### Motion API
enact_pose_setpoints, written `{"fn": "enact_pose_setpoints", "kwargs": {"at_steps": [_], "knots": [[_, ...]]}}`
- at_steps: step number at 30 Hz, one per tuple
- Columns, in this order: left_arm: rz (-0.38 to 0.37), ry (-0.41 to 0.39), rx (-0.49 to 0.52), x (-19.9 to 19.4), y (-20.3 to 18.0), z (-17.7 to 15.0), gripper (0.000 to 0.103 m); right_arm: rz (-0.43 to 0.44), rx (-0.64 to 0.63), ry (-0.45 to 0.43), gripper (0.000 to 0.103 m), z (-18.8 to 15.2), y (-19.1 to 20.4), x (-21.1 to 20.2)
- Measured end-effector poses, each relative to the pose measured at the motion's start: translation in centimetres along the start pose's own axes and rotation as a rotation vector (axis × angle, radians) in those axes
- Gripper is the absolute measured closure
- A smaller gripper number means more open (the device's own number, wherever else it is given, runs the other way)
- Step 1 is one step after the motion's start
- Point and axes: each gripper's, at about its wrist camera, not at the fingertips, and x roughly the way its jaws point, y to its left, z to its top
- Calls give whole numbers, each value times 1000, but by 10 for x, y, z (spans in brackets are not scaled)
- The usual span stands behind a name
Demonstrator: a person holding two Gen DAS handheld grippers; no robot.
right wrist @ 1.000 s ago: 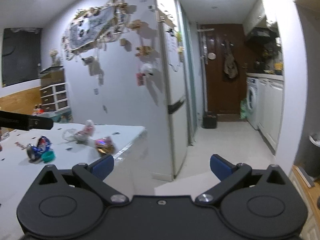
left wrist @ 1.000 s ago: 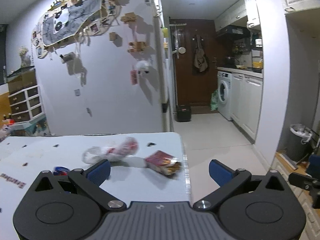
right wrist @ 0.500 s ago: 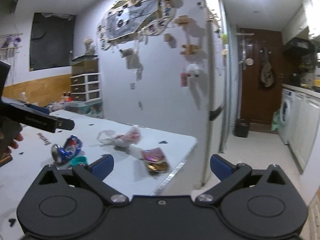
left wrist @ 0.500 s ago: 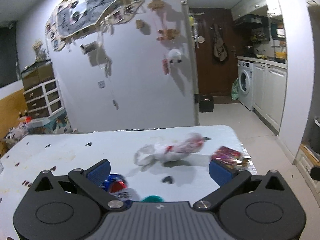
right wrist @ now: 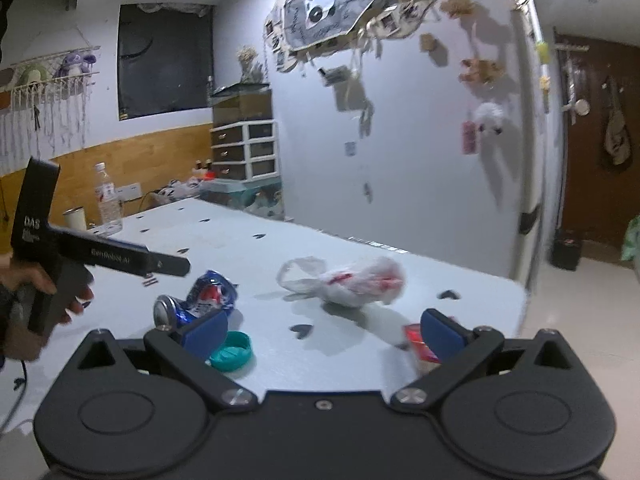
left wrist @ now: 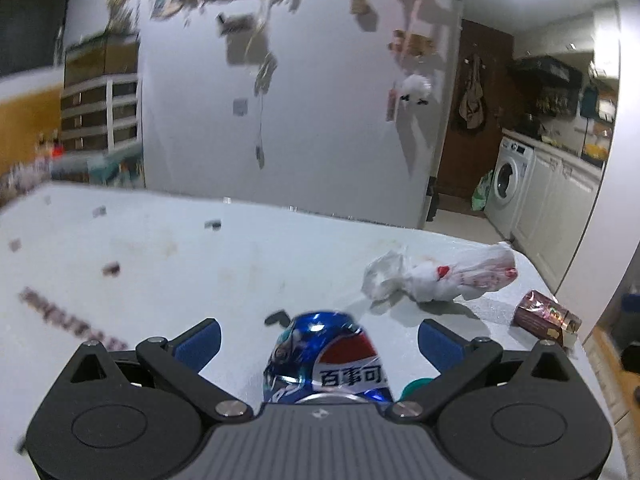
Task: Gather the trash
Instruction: 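Grasp the blue Pepsi can with the left tool while the right tool grasps the teal cap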
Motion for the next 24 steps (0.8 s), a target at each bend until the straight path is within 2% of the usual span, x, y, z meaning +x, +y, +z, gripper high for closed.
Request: {"fn": "enact_pose_setpoints", "kwargs": {"at_steps": [4, 10, 12, 15, 17, 20, 23, 24], "knots": [[-51, 10, -77, 9, 19, -8, 0, 53, -19, 45, 0, 0, 14, 33], [-98, 36, -146, 19, 36, -18, 0, 89, -133, 161, 2, -6, 40, 78], [-119, 42, -168, 21, 40, -20, 0, 110, -171, 205, 15, -7, 51, 92], [-162, 40, -208, 22, 44, -22, 0, 126, -243, 299, 28, -10, 67, 112], [-187, 48, -222, 23, 44, -23, 0, 128, -255, 326, 32, -12, 74, 121], [-197, 72, -222, 25, 41, -25, 0, 132, -230, 348, 42, -13, 79, 133], [-230, 75, -230, 23, 37, -27, 0, 144, -205, 334, 53, -15, 82, 135], [-246, 75, -233, 21, 35, -28, 0, 147, -195, 333, 53, -15, 82, 134]]}}
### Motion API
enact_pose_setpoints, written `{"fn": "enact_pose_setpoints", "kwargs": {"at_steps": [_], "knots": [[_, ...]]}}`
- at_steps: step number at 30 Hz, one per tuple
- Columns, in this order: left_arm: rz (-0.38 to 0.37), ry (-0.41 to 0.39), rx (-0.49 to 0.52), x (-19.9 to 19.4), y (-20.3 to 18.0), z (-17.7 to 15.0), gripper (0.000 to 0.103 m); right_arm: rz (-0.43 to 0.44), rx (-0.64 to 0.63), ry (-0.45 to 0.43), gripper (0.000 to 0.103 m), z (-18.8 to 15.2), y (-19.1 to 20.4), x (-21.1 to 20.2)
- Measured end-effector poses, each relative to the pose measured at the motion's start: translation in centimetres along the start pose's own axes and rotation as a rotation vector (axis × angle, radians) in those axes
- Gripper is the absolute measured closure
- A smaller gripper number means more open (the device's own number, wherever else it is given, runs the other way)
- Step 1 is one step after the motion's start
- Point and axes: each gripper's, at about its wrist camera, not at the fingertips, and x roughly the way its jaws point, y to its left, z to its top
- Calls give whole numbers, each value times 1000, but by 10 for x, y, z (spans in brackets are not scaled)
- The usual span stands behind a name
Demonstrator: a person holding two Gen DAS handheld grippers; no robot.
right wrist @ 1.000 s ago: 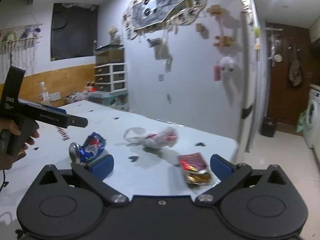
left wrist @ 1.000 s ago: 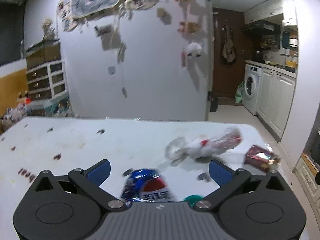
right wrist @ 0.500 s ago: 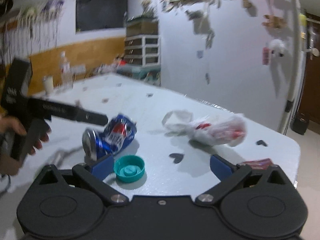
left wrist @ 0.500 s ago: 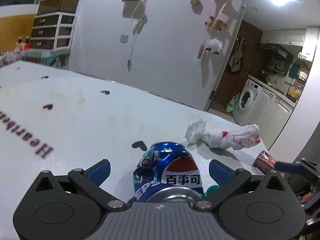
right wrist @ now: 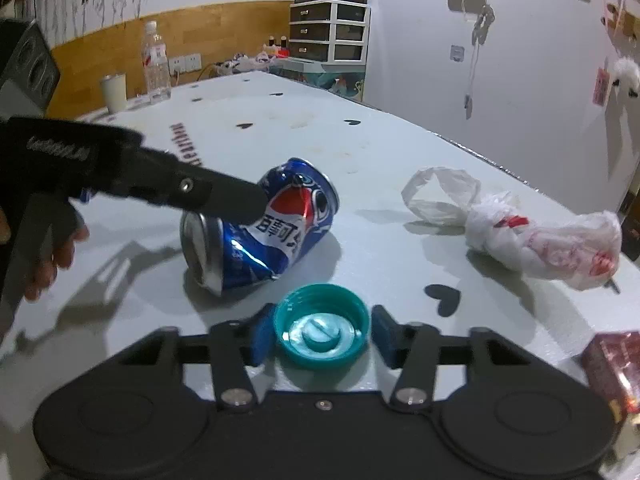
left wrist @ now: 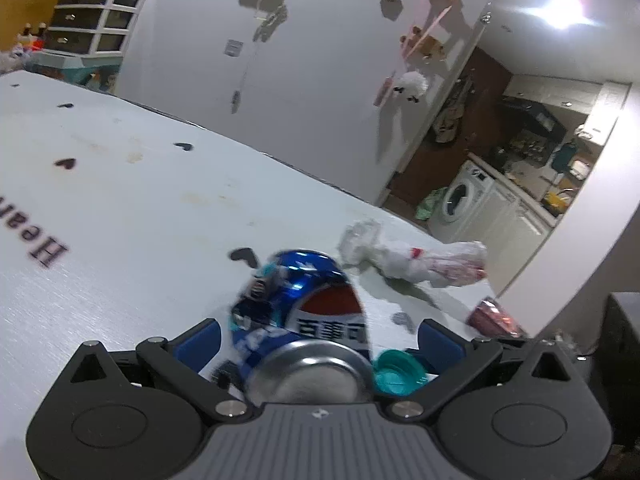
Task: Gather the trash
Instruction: 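Grasp the blue Pepsi can with the left tool while the right tool grasps the teal cap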
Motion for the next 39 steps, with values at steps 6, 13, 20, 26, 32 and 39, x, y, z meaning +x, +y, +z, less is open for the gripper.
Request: {"fn": "enact_pose_setpoints", "kwargs": {"at_steps": [6, 13, 20, 26, 32, 39], "knots": [[-81, 30, 20, -2, -24, -9, 0, -48, 50, -10, 53, -8, -12, -15], [-154, 63, 44, 19, -64, -22, 0, -91, 103, -23, 53, -26, -37, -45], [-107, 96, 151, 41, -101, -23, 0, -116, 128, -19, 53, -46, -55, -61], [89, 39, 342, 24, -111, 9, 0, -107, 157, -56, 53, -56, -65, -77], [166, 138, 362, 46, -97, 45, 0, -80, 172, -83, 53, -66, -68, -86], [236, 310, 416, 87, -80, 47, 0, -51, 180, -97, 53, -78, -74, -93]]}}
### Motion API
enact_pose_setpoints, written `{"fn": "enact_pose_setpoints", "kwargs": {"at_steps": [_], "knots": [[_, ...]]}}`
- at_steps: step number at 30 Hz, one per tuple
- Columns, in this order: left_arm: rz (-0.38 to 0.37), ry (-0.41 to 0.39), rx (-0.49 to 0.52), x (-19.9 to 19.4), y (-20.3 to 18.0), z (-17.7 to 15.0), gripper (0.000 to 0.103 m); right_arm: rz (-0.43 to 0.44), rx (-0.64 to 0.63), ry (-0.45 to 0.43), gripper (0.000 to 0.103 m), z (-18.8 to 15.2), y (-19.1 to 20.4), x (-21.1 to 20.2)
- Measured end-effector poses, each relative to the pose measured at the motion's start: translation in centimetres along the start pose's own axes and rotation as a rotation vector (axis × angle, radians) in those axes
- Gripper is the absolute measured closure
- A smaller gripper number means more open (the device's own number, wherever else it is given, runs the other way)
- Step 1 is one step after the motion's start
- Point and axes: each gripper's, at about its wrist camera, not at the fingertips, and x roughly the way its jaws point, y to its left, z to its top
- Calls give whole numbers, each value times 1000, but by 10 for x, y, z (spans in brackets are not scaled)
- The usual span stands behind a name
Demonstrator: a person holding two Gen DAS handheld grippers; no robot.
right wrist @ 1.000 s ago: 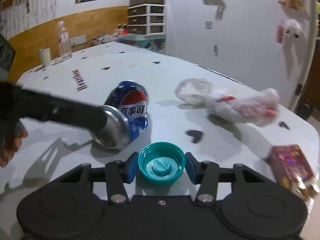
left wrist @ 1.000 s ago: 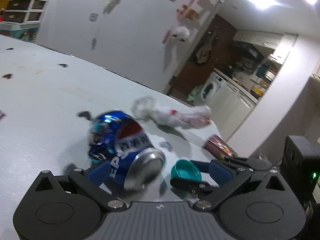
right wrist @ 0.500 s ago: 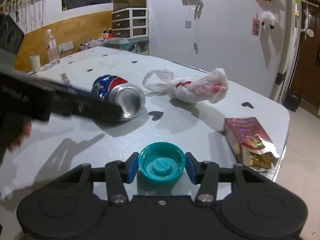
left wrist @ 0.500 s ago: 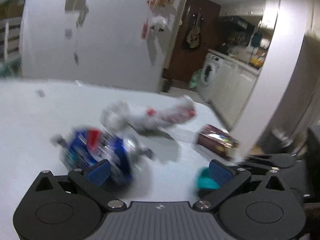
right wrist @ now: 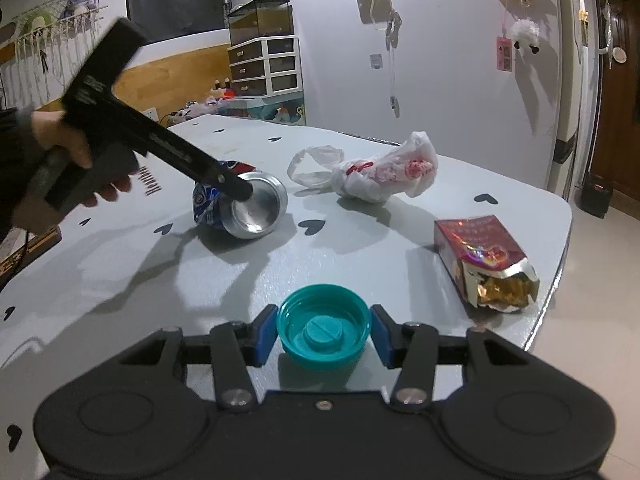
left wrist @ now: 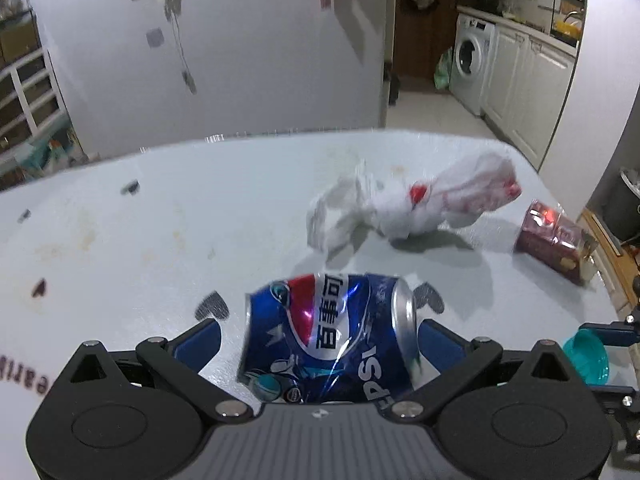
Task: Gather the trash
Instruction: 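Grasp the blue Pepsi can with the left tool while the right tool grasps the teal cap, then carry the Pepsi can and teal cap over the yellow bin with both tools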
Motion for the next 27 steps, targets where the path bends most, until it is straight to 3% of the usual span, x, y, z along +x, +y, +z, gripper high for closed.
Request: {"fn": "enact_pose_setpoints", "kwargs": {"at_steps": [9, 12, 27], "knots": [[-33, 35, -21, 13, -4, 4, 1, 8, 22, -5, 53, -6, -11, 0], [-8, 39, -34, 12, -5, 3, 12, 11, 27, -8, 53, -7, -11, 0], [17, -92, -93, -40, -33, -35, 13, -48, 55, -27, 53, -1, -3, -27]]}}
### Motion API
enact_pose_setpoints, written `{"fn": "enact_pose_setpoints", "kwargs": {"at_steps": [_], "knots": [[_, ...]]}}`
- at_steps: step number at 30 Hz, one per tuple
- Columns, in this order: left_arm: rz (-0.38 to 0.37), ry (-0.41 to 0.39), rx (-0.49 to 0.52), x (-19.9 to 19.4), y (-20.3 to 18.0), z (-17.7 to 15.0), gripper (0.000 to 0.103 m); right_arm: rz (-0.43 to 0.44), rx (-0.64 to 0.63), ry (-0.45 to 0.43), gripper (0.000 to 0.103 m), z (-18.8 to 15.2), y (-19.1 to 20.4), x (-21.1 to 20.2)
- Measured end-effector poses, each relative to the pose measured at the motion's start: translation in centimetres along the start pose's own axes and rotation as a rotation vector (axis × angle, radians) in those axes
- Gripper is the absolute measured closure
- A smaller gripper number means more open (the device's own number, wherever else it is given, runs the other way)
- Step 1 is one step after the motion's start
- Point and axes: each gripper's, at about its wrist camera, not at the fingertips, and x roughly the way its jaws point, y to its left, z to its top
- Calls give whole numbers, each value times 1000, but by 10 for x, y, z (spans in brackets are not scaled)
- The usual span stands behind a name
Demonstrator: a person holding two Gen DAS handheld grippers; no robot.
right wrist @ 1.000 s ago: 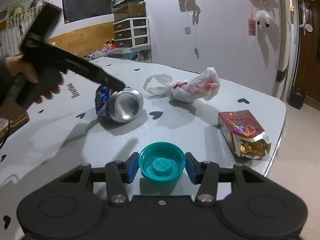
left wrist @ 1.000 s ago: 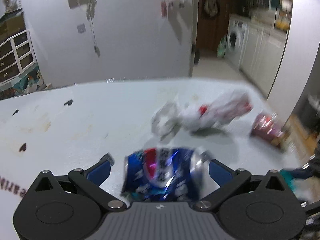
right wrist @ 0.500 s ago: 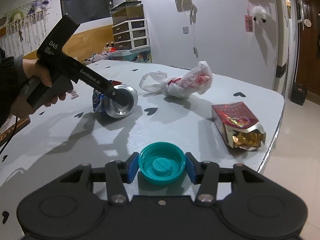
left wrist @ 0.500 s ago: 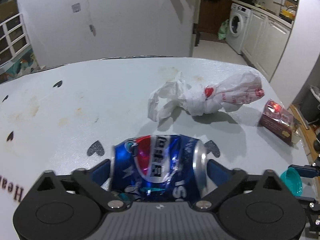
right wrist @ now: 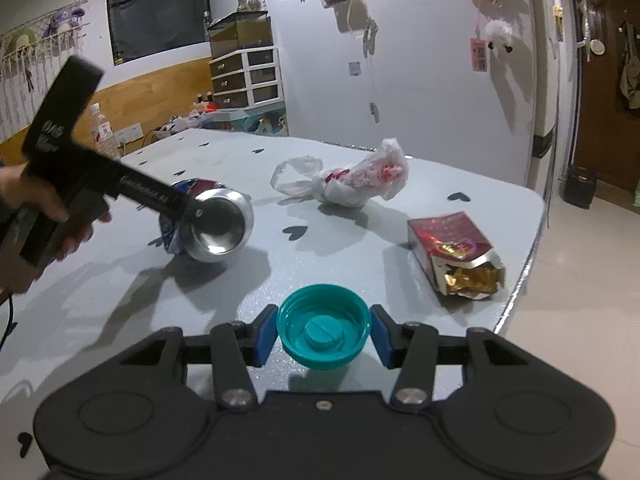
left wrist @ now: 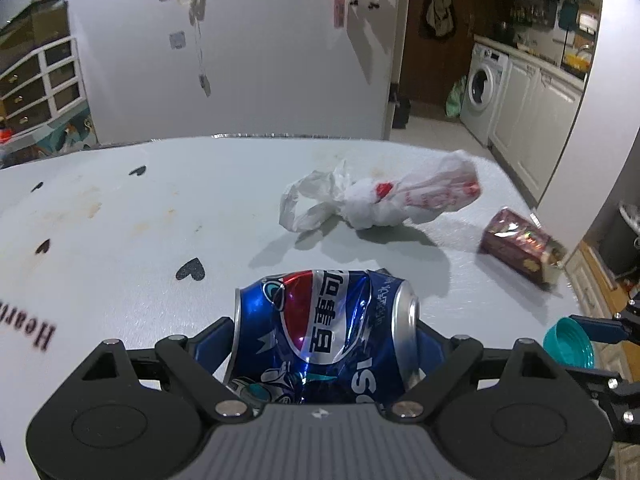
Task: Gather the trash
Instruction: 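Carry the Pepsi can and teal cap over the yellow bin with both tools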
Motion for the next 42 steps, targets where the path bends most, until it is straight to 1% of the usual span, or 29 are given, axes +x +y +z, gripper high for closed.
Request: {"fn": "enact_pose_setpoints", "kwargs": {"at_steps": [8, 12, 18, 22, 25, 32, 42], "knots": [[45, -86, -21, -50, -19, -15, 13, -42, 26, -55, 53, 9, 6, -35], [70, -140, -14, -76, -33, -23, 13, -57, 39, -81, 53, 12, 8, -56], [79, -209, 4, -110, -62, -36, 13, -100, 67, -126, 53, 14, 7, -91], [76, -249, 11, -125, -85, -44, 13, -132, 78, -150, 53, 12, 4, -114], [63, -264, 18, -133, -103, -49, 13, -154, 93, -165, 53, 8, -3, -131], [4, -272, 33, -139, -147, -57, 13, -213, 112, -184, 53, -8, -19, -170], [-100, -285, 71, -132, -224, -62, 13, -324, 171, -193, 53, -42, -60, -224]]}}
